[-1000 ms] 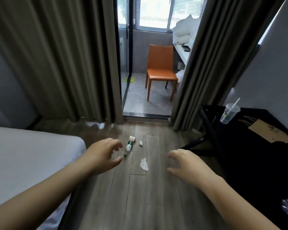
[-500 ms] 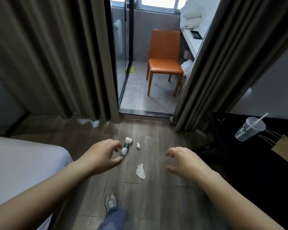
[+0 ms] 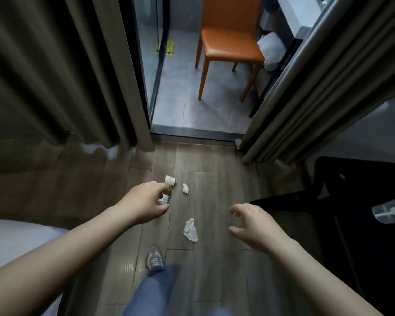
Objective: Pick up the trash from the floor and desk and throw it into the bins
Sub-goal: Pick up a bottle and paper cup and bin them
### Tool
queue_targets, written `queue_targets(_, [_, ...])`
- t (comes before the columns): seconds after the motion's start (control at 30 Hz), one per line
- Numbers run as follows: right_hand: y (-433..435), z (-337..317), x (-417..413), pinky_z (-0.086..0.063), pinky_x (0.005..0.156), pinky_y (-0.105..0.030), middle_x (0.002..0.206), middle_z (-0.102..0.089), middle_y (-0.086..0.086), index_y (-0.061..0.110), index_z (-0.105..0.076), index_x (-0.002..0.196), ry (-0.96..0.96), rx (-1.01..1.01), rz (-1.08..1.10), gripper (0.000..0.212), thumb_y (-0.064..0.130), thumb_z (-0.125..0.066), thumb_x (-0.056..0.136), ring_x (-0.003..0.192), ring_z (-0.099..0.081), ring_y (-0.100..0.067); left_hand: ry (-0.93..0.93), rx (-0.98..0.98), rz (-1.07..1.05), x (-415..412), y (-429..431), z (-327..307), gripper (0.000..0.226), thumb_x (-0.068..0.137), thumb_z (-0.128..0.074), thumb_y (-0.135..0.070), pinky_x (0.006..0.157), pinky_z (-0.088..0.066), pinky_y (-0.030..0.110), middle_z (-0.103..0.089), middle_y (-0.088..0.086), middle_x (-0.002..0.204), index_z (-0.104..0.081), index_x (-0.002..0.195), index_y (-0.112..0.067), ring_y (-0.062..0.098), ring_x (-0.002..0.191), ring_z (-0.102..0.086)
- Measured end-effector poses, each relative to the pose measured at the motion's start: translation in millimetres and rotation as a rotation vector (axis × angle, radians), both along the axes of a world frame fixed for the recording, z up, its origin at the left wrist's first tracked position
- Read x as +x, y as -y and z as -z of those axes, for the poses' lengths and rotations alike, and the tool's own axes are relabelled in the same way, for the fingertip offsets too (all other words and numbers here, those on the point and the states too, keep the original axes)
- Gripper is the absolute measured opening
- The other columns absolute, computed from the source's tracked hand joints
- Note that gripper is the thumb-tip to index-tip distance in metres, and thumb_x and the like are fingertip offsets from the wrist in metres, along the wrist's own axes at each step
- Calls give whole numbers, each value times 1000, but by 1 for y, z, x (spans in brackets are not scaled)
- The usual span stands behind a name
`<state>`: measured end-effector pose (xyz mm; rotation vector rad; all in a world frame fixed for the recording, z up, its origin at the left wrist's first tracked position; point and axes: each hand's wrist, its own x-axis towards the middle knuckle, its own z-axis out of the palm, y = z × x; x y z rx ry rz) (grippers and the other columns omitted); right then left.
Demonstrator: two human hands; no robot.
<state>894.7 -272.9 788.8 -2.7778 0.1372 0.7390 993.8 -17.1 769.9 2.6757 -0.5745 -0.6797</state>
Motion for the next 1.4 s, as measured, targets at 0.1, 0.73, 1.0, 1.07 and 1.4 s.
queue_targets(0.1, [3,35,42,-42,96,-28,124,-57,1,21,-51,130,-13,20,20,47,35,-60,87,118,-52,-17,-42,41,-18,38,6,41,30,85,-56,-30,85,-47,29,-64,0,111,-60,113,-18,18,105,-59])
queue_targets(0.73, [43,434,215,-45,92,-31,122,-58,-4,18,-52,131,-81,46,-166,49,30,-61,85,114,-56,-22,-205,155,-248,114,49,445,34,84,-58,-34,81,-48,30,-62,3,112,-57,114,-17,22,101,-60])
queue_targets(1.0, [22,645,283,-47,87,-34,121,-61,-6,16,-55,126,-10,18,-244,42,27,-60,86,112,-56,-25,-91,284,-191,167,31,655,47,84,-58,-45,88,-49,37,-57,7,120,-51,121,-17,26,108,-56])
queue_targets(1.07, [18,686,296,-49,85,-35,119,-62,-8,11,-57,123,21,16,-234,39,29,-58,88,109,-57,-26,-55,280,-179,181,31,694,51,83,-58,-50,88,-48,36,-56,6,120,-49,121,-17,26,106,-56])
queue_targets(1.4, [24,736,318,-46,94,-38,128,-56,-10,11,-52,129,30,-6,-239,50,31,-66,85,117,-52,-27,-77,288,-304,198,44,758,73,74,-69,-56,83,-51,35,-52,8,120,-42,126,-13,23,101,-55])
